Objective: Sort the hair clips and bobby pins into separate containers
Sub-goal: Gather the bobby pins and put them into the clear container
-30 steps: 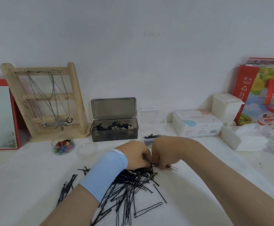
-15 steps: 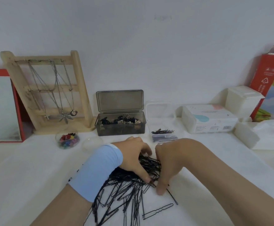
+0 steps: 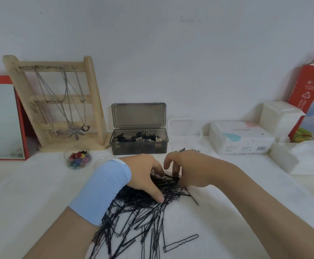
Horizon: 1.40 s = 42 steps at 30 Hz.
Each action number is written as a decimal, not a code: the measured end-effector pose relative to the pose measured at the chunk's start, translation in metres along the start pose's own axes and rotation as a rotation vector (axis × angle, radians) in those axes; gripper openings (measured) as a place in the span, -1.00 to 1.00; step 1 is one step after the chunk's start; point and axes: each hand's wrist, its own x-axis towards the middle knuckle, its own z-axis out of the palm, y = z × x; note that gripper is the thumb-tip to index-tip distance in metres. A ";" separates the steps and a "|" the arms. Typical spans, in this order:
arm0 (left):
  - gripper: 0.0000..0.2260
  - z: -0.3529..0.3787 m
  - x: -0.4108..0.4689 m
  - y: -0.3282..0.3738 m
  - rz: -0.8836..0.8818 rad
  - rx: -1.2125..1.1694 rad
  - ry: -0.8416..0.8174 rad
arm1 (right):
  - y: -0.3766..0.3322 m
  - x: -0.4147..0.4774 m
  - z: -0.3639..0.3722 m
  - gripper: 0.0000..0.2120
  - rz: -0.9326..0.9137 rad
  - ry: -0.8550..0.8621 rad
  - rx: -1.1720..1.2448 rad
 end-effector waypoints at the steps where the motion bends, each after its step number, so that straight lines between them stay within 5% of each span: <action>1: -0.30 0.000 -0.001 -0.001 -0.003 -0.007 -0.006 | 0.000 0.000 -0.001 -0.45 0.003 -0.012 0.007; 5: -0.45 0.001 0.000 -0.001 -0.031 -0.036 0.045 | -0.003 -0.005 -0.006 -0.37 -0.001 -0.116 -0.044; 11: -0.62 0.003 0.003 -0.003 -0.059 -0.047 0.099 | -0.014 0.003 0.013 -0.80 -0.044 -0.017 -0.085; 22: -0.71 -0.002 -0.001 -0.004 -0.059 -0.074 0.089 | -0.017 0.005 0.011 -0.75 -0.074 0.030 -0.187; 29: -0.58 -0.001 -0.001 -0.001 -0.058 -0.045 0.057 | -0.016 0.006 0.012 -0.74 0.019 -0.034 -0.285; 37: -0.70 -0.005 -0.003 -0.008 -0.041 0.028 0.053 | -0.008 -0.001 0.002 -0.77 0.056 -0.092 -0.243; 42: -0.59 -0.009 -0.009 -0.010 -0.012 -0.014 0.037 | -0.001 -0.004 -0.009 -0.90 0.000 -0.042 -0.022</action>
